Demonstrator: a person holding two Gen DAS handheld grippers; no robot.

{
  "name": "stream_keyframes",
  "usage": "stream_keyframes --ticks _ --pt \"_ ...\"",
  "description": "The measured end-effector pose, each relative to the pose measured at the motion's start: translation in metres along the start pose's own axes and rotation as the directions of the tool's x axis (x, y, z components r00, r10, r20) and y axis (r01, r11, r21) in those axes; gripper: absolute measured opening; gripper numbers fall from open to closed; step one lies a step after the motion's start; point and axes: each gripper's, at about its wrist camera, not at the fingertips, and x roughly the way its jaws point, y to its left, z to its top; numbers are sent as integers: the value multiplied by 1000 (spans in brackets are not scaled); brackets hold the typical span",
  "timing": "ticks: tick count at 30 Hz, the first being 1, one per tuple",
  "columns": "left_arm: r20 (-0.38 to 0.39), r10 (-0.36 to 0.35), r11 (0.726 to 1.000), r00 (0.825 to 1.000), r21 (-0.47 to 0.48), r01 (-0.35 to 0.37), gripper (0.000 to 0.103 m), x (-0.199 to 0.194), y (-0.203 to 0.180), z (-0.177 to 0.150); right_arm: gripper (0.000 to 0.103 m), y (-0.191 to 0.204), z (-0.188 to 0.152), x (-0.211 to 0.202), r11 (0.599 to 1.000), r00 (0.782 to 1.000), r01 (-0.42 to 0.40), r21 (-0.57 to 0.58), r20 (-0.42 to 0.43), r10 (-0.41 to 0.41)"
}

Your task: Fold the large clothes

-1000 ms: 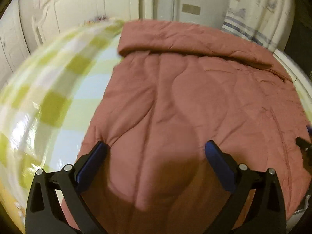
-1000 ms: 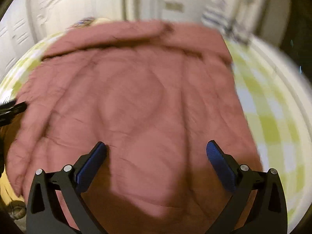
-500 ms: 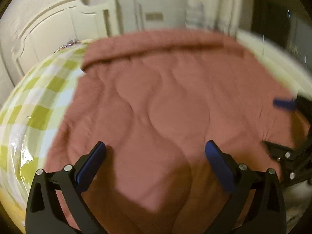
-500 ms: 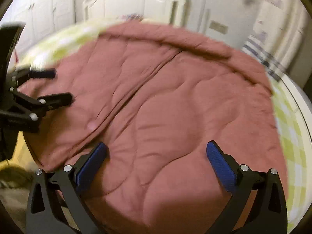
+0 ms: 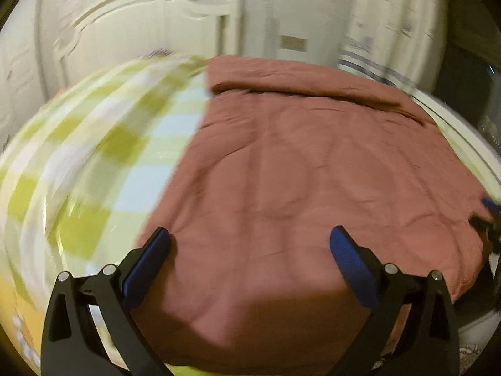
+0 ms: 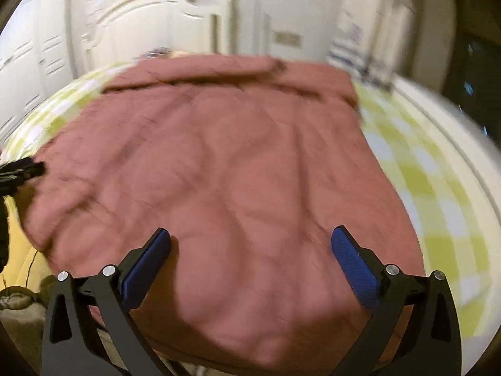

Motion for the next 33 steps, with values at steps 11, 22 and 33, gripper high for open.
stream_keyframes --ticks 11,22,33 --pt "31 -15 990 999 -142 20 101 -27 57 -9 98 -42 -6 -34 999 997 23 49 74 -26" --pt "14 -136 988 991 -78 136 99 -26 39 -15 54 -90 -43 -38 972 996 -52 230 77 35" --pt "-22 -346 932 938 -123 341 20 -25 31 -14 19 -83 -47 -40 904 955 -291 312 158 253"
